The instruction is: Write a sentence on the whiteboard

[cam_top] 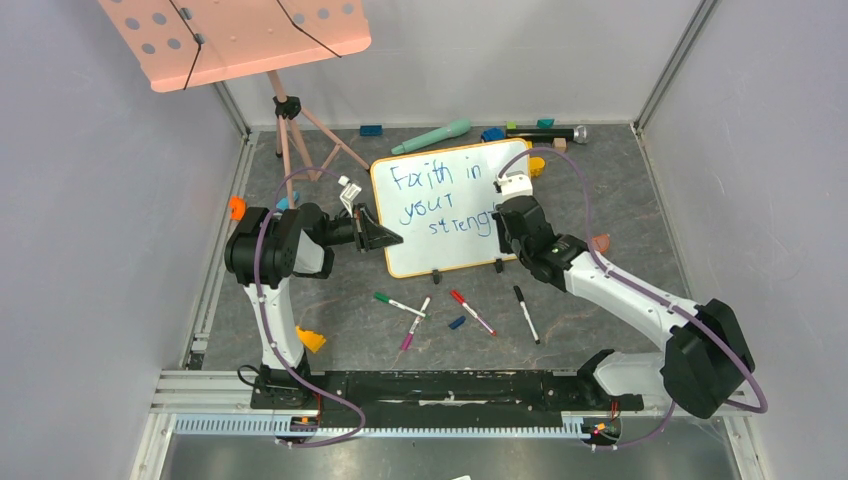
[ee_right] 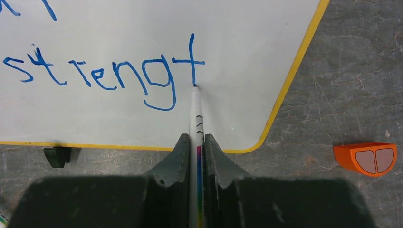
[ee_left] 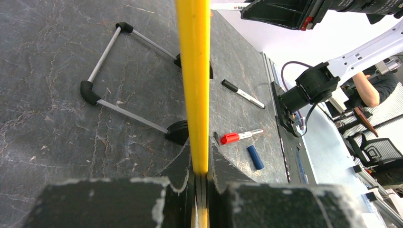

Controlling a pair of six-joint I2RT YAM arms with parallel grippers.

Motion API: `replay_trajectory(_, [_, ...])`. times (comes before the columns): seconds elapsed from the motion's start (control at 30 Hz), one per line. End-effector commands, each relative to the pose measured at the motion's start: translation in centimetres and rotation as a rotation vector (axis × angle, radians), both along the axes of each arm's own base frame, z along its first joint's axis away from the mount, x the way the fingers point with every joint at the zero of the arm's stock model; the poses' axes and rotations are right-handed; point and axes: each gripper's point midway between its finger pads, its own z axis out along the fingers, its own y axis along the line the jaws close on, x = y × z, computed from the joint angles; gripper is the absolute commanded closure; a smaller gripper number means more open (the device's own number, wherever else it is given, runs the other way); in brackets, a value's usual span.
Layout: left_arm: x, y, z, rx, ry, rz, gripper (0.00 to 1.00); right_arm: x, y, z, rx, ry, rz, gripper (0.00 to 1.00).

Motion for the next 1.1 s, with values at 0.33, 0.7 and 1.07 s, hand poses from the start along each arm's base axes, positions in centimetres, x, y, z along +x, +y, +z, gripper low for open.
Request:
replay_trajectory(0.33, [-0.5, -0.3, 1.1, 0.009, -0.212, -0.063, 0.98, 1.6, -0.5, 5.5, 0.051, -0.133, -0.065, 1.00])
replay_trajectory(0.7, [-0.5, -0.3, 1.1, 0.009, -0.212, -0.063, 0.98, 3.2, -0.5, 6.7, 0.030, -0.144, -0.071, 1.00])
replay_trajectory(1.07, [-0.5, -0.3, 1.2, 0.009, -0.213, -0.063, 0.98, 3.9, -0.3, 5.3, 0.024, -0.109, -0.061, 1.00])
